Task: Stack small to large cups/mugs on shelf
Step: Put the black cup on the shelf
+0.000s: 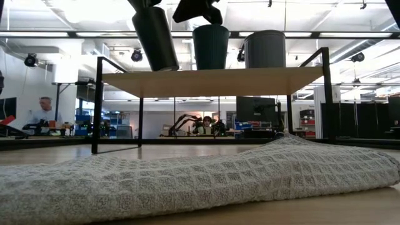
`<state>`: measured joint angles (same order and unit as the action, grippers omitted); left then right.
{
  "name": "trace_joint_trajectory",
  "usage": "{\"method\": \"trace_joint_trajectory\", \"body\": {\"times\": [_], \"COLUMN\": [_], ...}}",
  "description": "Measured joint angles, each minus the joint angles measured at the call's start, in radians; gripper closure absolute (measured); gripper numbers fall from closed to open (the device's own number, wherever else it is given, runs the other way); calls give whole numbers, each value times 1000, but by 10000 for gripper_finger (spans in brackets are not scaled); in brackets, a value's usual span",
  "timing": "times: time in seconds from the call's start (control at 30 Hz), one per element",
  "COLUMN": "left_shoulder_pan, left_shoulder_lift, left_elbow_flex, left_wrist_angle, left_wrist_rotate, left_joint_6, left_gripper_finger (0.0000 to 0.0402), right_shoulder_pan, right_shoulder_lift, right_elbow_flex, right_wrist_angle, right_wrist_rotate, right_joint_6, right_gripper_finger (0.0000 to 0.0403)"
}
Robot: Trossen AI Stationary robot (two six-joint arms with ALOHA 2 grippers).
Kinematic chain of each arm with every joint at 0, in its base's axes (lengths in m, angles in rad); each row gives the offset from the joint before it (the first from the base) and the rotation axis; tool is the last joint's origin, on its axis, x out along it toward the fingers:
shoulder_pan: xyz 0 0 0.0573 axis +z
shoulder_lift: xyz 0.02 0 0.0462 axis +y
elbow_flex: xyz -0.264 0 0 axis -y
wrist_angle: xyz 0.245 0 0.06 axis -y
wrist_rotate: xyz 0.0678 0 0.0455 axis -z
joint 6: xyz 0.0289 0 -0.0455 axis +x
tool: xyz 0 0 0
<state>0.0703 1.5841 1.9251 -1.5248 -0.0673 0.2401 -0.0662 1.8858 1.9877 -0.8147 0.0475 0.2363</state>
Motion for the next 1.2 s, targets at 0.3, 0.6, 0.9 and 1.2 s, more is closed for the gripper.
{"method": "trace_joint_trajectory", "body": {"times": [0.3,0.6,0.9,1.2], "left_shoulder_pan": [0,0,0,0], "left_shoulder_lift": [9,39,39,39], "left_elbow_flex": [-1,-3,-3,-3], "left_wrist_angle": [41,45,68,78], "left_wrist_rotate": [0,2,-4,-10], "left_joint_6": [-1,-25,-71,-77], "left_gripper_finger": [401,401,402,401], "right_shoulder_pan": [-4,-11,-11,-12], "right_shoulder_lift": [1,1,1,2], "right_elbow_flex": [-33,-94,-97,-97], "right_wrist_angle": [43,43,53,62], "right_wrist_rotate": [8,10,16,14], "right_joint_6": [0,34,29,22], "right_gripper_finger": [381,380,380,380]}}
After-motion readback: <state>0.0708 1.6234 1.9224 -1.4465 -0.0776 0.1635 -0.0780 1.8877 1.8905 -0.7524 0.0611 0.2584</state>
